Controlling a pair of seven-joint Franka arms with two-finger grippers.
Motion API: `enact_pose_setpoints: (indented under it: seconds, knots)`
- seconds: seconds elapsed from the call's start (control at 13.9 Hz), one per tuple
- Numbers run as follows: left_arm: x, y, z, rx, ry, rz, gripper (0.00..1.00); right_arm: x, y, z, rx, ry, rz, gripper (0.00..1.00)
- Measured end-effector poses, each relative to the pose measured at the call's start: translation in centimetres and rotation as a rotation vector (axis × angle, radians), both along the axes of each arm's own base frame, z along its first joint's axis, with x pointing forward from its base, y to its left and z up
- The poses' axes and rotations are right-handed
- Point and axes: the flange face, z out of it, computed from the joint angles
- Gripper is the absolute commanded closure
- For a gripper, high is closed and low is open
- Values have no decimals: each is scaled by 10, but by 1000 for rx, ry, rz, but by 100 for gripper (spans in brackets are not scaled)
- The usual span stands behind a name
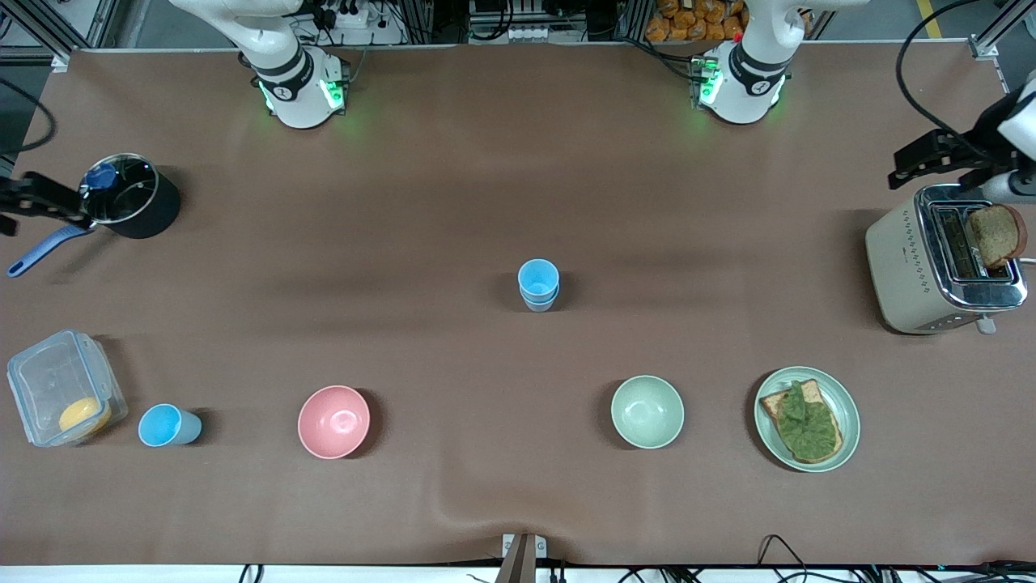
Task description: Stack blue cups with both arms
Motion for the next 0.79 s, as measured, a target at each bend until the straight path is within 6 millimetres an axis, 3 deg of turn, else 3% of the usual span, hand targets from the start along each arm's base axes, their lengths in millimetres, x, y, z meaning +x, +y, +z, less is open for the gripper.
enact_pose_setpoints:
  seconds: [0.14,0.79]
  knots:
    - [-1,1,2,13,2,-1,0,0,-5,6,-2,-13,-5,0]
    - [14,0,26,43,-52,-4,0,13,5,-3,5,-31,14,0]
